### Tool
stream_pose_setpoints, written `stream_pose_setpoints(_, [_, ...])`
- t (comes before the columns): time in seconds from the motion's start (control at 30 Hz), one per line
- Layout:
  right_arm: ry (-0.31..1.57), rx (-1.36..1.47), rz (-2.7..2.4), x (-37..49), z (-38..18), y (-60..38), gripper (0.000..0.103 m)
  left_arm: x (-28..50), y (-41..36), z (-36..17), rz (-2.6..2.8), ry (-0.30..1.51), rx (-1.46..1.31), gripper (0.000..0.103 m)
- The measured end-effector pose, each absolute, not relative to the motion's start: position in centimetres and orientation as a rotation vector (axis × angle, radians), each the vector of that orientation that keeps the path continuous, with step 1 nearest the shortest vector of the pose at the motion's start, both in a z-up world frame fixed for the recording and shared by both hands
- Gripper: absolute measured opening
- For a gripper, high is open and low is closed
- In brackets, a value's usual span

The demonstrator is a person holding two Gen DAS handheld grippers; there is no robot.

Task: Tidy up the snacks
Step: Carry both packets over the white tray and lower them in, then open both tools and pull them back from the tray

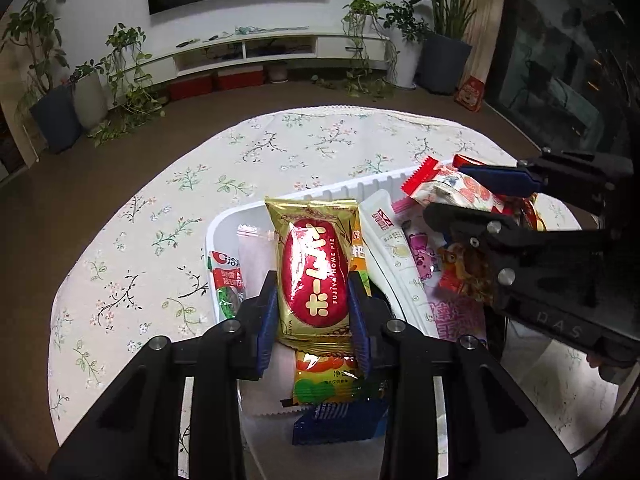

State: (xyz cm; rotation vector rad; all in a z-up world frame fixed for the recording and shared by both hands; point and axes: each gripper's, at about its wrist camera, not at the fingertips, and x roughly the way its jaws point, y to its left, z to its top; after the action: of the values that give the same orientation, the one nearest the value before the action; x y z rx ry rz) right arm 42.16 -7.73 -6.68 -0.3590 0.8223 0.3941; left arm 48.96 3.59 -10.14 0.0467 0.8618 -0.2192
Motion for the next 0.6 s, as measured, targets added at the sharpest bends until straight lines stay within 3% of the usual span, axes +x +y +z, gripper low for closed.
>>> stream_pose_setpoints(0.03, [0.823, -0.361, 0.391, 42.1, -6.7, -7.8, 0.042, 49.0, 3.7, -10.1, -0.212, 0.857, 0.046, 0.04])
stream_pose_setpoints(0.1, [0.83, -0.362, 0.381, 42.2, -6.9, -7.9, 0.051, 48.7, 3.8, -9.8, -0.2, 0.838, 0.04, 0.066])
stream_pose_setpoints(0.17, [0.823, -0.357, 0.377, 42.0, -6.6, -8.1, 0.054, 48.3, 4.2, -9.5, -0.185, 0.821, 0.029, 0.076])
stream_pose_setpoints(0.27, [0.789, -0.357, 0.369, 41.2, -5.7, -8.4, 0.067, 47.4, 4.5, -8.9, -0.172, 0.809, 0.018, 0.076])
stream_pose_setpoints(0.4, [0.741, -0.358, 0.358, 39.8, -4.1, -8.9, 0.069, 44.6, 4.8, -7.3, -0.141, 0.776, 0.008, 0.087])
stream_pose_setpoints(0.6, [0.665, -0.265, 0.338, 35.8, -1.2, -11.4, 0.083, 37.3, 4.1, -3.8, -0.088, 0.686, 0.026, 0.087])
